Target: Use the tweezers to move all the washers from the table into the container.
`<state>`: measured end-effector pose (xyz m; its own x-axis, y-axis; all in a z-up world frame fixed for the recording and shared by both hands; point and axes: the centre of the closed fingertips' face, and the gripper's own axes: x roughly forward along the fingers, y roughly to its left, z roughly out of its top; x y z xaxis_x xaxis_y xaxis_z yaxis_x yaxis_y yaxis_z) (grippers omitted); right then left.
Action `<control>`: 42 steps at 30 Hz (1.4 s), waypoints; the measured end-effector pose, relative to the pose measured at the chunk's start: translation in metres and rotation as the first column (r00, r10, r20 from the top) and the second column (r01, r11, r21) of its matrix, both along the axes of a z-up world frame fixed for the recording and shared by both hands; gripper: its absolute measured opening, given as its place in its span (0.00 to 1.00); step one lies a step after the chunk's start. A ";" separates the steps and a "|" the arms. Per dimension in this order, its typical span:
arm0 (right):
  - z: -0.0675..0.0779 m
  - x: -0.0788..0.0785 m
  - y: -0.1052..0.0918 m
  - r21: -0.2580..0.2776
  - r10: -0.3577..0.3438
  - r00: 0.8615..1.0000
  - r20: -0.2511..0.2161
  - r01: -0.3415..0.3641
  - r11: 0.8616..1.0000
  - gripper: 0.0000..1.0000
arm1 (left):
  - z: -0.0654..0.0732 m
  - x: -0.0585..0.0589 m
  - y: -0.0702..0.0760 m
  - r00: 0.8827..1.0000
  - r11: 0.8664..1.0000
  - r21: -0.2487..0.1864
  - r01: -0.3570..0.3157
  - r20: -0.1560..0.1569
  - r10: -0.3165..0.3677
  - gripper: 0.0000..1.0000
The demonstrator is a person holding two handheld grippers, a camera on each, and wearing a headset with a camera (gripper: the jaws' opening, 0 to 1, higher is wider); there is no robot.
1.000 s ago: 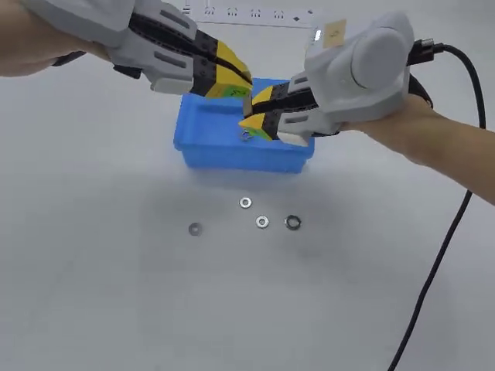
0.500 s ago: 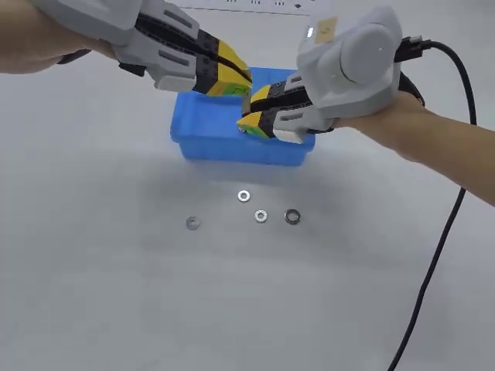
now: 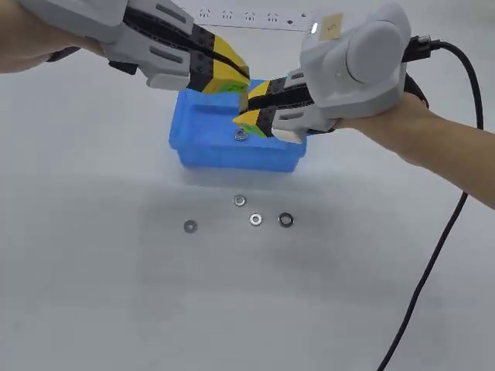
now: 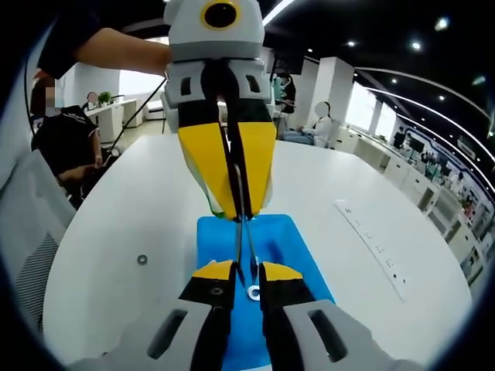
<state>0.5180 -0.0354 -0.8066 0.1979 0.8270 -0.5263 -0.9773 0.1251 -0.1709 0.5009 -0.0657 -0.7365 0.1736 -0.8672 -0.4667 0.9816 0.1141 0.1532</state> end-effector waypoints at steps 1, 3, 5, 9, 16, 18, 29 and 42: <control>0.004 -0.001 -0.001 0.004 -0.002 1.000 0.007 0.002 1.000 0.13 | 0.003 -0.002 0.000 1.000 1.000 -0.002 0.001 0.006 -0.001 0.06; 0.013 -0.006 -0.002 0.011 -0.002 1.000 0.017 0.002 1.000 0.13 | 0.012 -0.007 -0.002 1.000 1.000 -0.008 0.006 0.020 -0.006 0.06; 0.020 -0.010 -0.003 0.018 -0.003 1.000 0.031 0.002 1.000 0.13 | 0.020 -0.013 -0.004 0.999 1.000 -0.014 0.010 0.035 -0.010 0.06; 0.033 -0.022 -0.006 0.025 0.001 0.999 0.051 -0.002 1.000 0.14 | 0.032 -0.027 -0.009 0.998 1.000 -0.019 0.022 0.054 -0.021 0.06; 0.043 -0.046 -0.013 0.031 -0.002 0.998 0.063 0.000 1.000 0.14 | 0.041 -0.049 -0.020 0.997 0.999 -0.019 0.042 0.066 -0.041 0.06; 0.043 -0.052 -0.015 0.032 -0.002 0.998 0.065 -0.001 0.999 0.14 | 0.041 -0.056 -0.024 0.997 0.998 -0.021 0.054 0.064 -0.053 0.06; 0.030 -0.087 -0.029 0.007 0.019 0.999 0.035 -0.019 1.000 0.14 | 0.028 -0.086 -0.039 0.997 0.997 -0.022 0.080 0.021 -0.080 0.06; -0.010 -0.114 -0.033 -0.044 0.054 0.998 -0.025 -0.055 0.998 0.14 | -0.009 -0.112 -0.042 0.996 0.997 -0.026 0.076 -0.049 -0.077 0.06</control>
<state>0.4039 -0.0685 -0.8166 0.1404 0.8119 -0.5667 -0.9863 0.0644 -0.1520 0.3893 -0.1073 -0.7453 0.0834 -0.8880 -0.4521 0.9940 0.0416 0.1016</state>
